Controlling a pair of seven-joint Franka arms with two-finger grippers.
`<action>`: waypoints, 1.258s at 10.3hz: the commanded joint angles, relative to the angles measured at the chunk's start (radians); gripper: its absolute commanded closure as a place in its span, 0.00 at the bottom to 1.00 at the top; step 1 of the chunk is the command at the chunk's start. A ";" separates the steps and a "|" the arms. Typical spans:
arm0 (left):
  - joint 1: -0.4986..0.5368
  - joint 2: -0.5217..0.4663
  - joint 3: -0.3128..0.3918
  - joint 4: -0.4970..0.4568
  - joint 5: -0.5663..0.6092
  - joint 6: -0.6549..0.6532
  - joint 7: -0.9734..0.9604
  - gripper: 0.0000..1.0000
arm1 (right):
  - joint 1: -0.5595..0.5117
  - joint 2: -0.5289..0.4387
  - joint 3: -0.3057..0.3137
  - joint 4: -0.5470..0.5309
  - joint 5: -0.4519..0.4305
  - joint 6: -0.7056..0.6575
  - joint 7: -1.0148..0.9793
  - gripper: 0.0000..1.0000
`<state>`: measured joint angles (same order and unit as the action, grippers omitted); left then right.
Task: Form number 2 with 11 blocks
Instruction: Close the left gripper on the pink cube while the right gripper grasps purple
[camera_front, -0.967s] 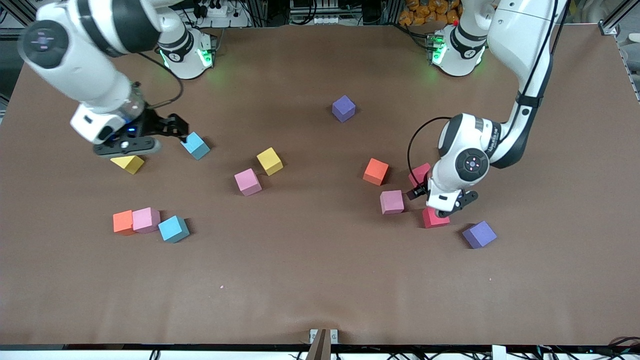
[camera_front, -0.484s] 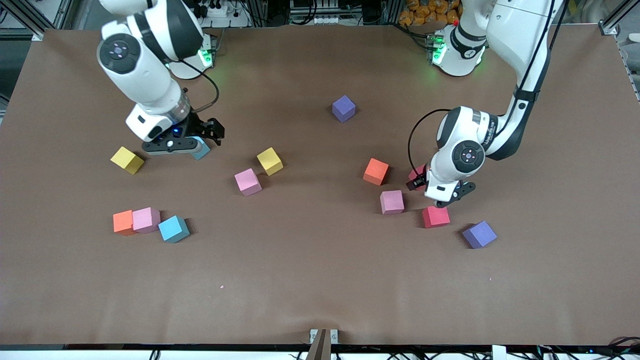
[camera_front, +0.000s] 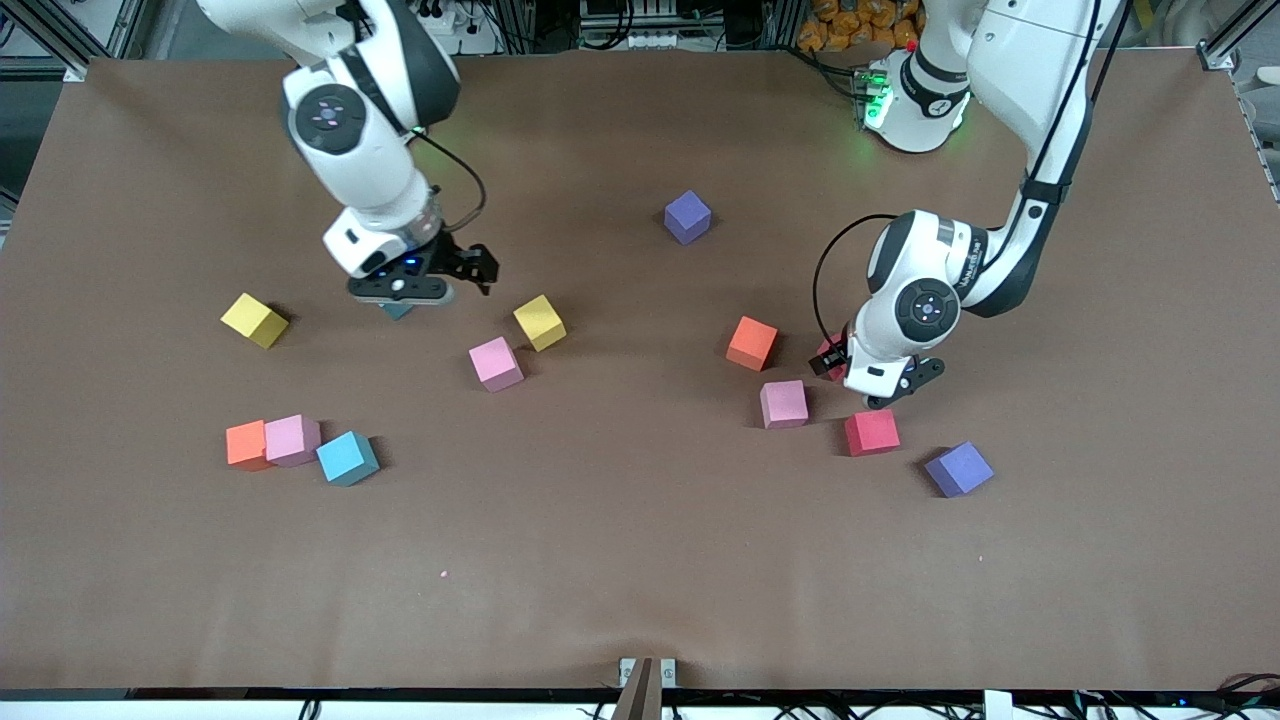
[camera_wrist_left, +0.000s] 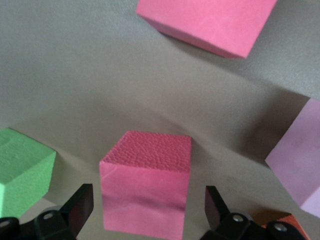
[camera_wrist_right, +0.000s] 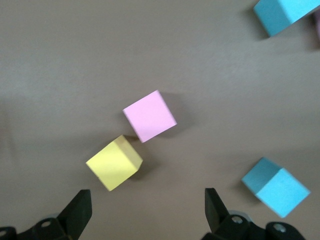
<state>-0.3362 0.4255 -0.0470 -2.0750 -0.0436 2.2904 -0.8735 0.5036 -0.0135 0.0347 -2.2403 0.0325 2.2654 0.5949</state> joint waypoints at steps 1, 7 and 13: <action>-0.012 -0.004 0.006 -0.008 -0.010 0.027 -0.047 0.93 | 0.105 0.018 -0.004 -0.004 0.014 0.017 0.045 0.00; -0.010 -0.062 0.006 0.027 -0.009 0.020 -0.104 1.00 | 0.534 0.209 -0.004 0.030 0.000 0.296 0.224 0.00; -0.004 -0.134 -0.010 0.030 -0.009 -0.038 -0.087 1.00 | 0.671 0.490 -0.009 0.304 -0.144 0.289 0.220 0.00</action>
<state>-0.3445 0.3372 -0.0528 -2.0337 -0.0436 2.2925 -0.9626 1.1743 0.3923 0.0376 -2.0295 -0.0584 2.5652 0.8144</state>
